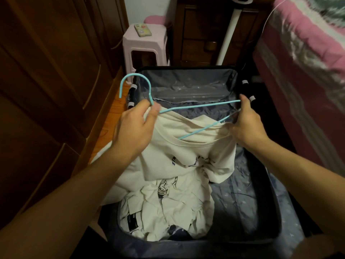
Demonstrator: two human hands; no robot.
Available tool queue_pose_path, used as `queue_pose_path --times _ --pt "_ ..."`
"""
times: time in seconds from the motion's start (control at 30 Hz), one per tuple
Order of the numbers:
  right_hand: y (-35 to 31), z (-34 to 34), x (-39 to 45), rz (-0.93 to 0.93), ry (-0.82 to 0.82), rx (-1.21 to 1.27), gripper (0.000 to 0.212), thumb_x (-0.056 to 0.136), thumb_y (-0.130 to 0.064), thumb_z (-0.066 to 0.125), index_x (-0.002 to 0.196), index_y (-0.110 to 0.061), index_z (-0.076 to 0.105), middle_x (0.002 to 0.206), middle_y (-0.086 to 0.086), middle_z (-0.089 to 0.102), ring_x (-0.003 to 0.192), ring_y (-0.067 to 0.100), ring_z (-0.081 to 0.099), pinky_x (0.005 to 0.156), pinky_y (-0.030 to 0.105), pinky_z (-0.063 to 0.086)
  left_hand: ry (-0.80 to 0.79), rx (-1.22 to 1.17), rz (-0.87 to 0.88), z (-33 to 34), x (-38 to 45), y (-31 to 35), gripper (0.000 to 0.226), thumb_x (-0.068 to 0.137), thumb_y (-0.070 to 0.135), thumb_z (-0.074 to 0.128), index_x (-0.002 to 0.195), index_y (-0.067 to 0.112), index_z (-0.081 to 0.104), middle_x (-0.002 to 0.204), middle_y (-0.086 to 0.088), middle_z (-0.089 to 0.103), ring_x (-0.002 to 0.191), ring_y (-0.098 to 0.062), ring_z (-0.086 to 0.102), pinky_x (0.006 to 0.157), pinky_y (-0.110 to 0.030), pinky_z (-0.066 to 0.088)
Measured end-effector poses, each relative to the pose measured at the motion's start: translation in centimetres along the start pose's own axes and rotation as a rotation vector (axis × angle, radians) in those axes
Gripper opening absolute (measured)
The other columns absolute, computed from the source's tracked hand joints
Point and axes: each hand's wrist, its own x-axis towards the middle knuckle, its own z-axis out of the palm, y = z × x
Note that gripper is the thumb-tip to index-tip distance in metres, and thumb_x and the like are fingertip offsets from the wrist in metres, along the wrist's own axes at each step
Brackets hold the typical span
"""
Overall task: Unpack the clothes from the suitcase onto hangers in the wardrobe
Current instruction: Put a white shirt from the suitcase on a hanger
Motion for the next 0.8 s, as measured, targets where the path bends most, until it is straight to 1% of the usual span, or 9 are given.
queue_pose_path --times 0.07,0.13,0.2,0.27,0.37,0.5,0.57,0.67,0.8 --pt "0.0 -0.1 -0.2 -0.029 -0.004 0.012 0.108 0.079 -0.014 0.075 0.157 -0.031 0.002 0.114 0.005 0.058 0.099 0.026 0.059 0.084 0.044 0.051 0.015 0.029 -0.004 0.0 0.2 0.1 0.032 0.099 0.052 0.054 0.1 0.024 0.067 0.081 0.002 0.067 0.073 -0.016 0.062 0.062 -0.038 0.05" --pt "0.5 -0.2 -0.1 -0.017 -0.026 -0.013 0.106 0.079 -0.013 0.073 0.157 -0.035 0.006 0.101 0.002 0.058 0.087 0.023 0.059 0.075 0.041 0.051 0.062 -0.02 -0.048 -0.4 0.8 -0.4 0.036 0.099 0.049 0.056 0.088 0.016 0.067 0.072 -0.005 0.063 0.064 -0.013 0.054 0.058 -0.043 0.047" --pt "1.4 -0.7 0.7 0.055 -0.043 -0.036 0.082 0.076 -0.016 0.076 0.148 -0.026 0.039 0.095 -0.001 0.064 0.087 0.02 0.061 0.078 0.033 0.048 0.118 -0.096 -0.092 -0.9 1.4 -1.2 0.038 0.1 0.044 0.057 0.082 0.011 0.067 0.071 -0.013 0.061 0.062 -0.017 0.05 0.059 -0.049 0.046" --pt "2.1 -1.4 1.6 0.162 -0.056 0.052 0.044 0.068 -0.022 0.082 0.11 -0.017 0.072 0.082 0.0 0.068 0.077 0.018 0.062 0.075 0.033 0.053 0.095 -0.08 -0.063 -1.1 1.4 -1.7 0.036 0.098 0.041 0.057 0.084 0.01 0.068 0.071 -0.013 0.063 0.062 -0.026 0.057 0.059 -0.048 0.049" --pt "2.3 -2.9 2.5 0.32 -0.083 0.356 0.012 0.073 -0.013 0.083 0.083 -0.01 0.076 0.069 0.012 0.067 0.051 0.013 0.061 0.057 0.031 0.06 -0.073 0.06 0.117 -0.9 0.9 -2.0 0.036 0.096 0.042 0.048 0.081 0.015 0.065 0.064 -0.004 0.059 0.057 -0.024 0.056 0.051 -0.037 0.043" --pt "2.2 -4.1 2.9 0.172 -0.057 -0.024 0.008 0.079 -0.017 0.074 0.083 -0.021 0.079 0.073 0.01 0.071 0.07 0.022 0.064 0.076 0.042 0.06 -0.067 0.249 0.245 -0.6 1.0 -1.7 0.031 0.099 0.037 0.043 0.079 0.017 0.058 0.064 0.001 0.051 0.057 -0.025 0.052 0.056 -0.031 0.033" --pt "1.2 -4.1 2.4 0.056 -0.083 -0.217 0.012 0.083 -0.022 0.069 0.084 -0.031 0.077 0.08 0.007 0.07 0.083 0.026 0.062 0.078 0.037 0.054 -0.034 0.261 0.212 -0.4 1.2 -1.9 0.037 0.101 0.038 0.04 0.082 0.012 0.057 0.067 -0.002 0.055 0.059 -0.026 0.054 0.054 -0.037 0.04" --pt "0.9 -3.7 2.1 0.058 -0.152 -0.3 0.016 0.084 -0.03 0.07 0.069 -0.032 0.065 0.082 0.006 0.065 0.084 0.03 0.058 0.072 0.031 0.041 -0.051 0.144 0.12 -0.2 1.6 -2.1 0.038 0.104 0.041 0.039 0.088 0.014 0.059 0.07 -0.004 0.056 0.061 -0.022 0.055 0.055 -0.044 0.048" --pt "1.6 -3.6 2.5 0.165 -0.154 -0.223 0.02 0.08 -0.033 0.078 0.068 -0.028 0.063 0.087 0.007 0.07 0.083 0.029 0.065 0.07 0.033 0.051 -0.06 0.094 0.078 0.0 1.6 -1.4 0.03 0.105 0.034 0.045 0.087 0.014 0.059 0.07 -0.006 0.056 0.059 -0.02 0.052 0.053 -0.04 0.043"
